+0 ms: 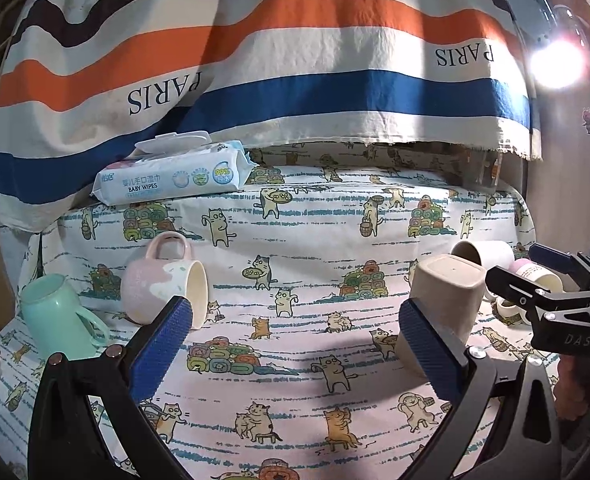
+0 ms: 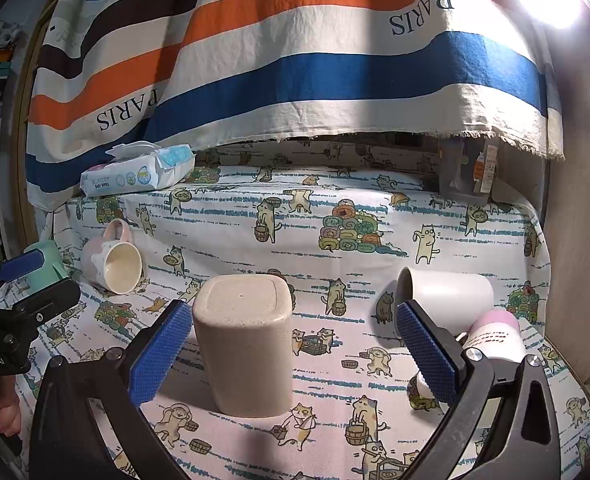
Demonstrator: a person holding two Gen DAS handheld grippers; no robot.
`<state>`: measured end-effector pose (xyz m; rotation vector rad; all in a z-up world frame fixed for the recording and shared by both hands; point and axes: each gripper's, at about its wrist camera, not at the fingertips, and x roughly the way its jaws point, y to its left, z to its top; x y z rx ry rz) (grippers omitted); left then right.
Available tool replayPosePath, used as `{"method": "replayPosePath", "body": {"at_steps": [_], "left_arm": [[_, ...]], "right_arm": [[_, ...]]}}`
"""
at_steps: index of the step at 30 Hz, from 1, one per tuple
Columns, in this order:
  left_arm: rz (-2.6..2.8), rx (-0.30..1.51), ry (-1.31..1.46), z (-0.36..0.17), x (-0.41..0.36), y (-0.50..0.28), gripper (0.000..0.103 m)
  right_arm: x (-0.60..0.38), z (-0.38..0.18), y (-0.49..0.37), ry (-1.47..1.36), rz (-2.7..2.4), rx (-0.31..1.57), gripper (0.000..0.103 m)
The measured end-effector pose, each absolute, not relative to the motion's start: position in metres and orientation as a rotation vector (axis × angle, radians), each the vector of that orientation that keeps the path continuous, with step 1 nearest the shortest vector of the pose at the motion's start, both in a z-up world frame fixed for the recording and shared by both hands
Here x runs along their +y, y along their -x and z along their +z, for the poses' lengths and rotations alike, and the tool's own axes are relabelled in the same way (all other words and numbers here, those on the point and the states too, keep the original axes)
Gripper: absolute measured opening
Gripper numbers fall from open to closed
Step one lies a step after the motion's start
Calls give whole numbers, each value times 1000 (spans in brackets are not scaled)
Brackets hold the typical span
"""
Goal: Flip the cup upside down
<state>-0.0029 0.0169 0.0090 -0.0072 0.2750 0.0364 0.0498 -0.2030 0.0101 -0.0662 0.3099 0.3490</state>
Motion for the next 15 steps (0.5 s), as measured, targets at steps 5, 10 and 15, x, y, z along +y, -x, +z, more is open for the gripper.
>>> {"method": "replayPosePath", "body": {"at_steps": [5,10,15], "left_arm": [[37,276,7,9,17,3,103],[38,277,8,9,17,3,103],[37,274,6,10,18,3,103]], "right_arm": [[-203,10,-50,67,349,310,103],[-203,10,-50,66,350,309,103],[-203,10,-49,66,348,311,103]]}}
